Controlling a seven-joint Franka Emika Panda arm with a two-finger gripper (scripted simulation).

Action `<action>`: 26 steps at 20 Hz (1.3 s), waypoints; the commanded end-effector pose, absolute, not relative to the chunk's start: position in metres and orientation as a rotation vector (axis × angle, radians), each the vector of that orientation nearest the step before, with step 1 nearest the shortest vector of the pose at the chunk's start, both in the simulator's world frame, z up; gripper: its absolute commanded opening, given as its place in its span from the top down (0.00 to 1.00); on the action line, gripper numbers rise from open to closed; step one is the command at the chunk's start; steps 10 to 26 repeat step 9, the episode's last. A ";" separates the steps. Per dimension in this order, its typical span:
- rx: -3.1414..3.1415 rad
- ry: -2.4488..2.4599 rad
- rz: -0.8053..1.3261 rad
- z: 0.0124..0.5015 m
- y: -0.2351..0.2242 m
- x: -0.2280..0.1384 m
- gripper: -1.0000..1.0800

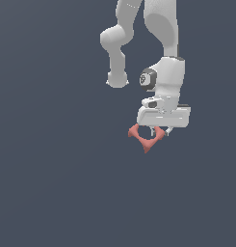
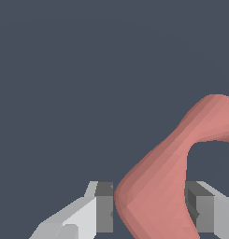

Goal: Pick up the object and move it to a goal position.

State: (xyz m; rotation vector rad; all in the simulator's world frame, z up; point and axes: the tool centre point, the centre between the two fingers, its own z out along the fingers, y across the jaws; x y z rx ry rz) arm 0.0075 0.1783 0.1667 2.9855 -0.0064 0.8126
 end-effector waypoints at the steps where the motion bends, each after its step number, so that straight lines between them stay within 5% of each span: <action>1: 2.985 -0.007 0.812 0.170 0.182 0.005 1.00; 26: 2.983 -0.005 0.812 0.172 0.186 0.004 1.00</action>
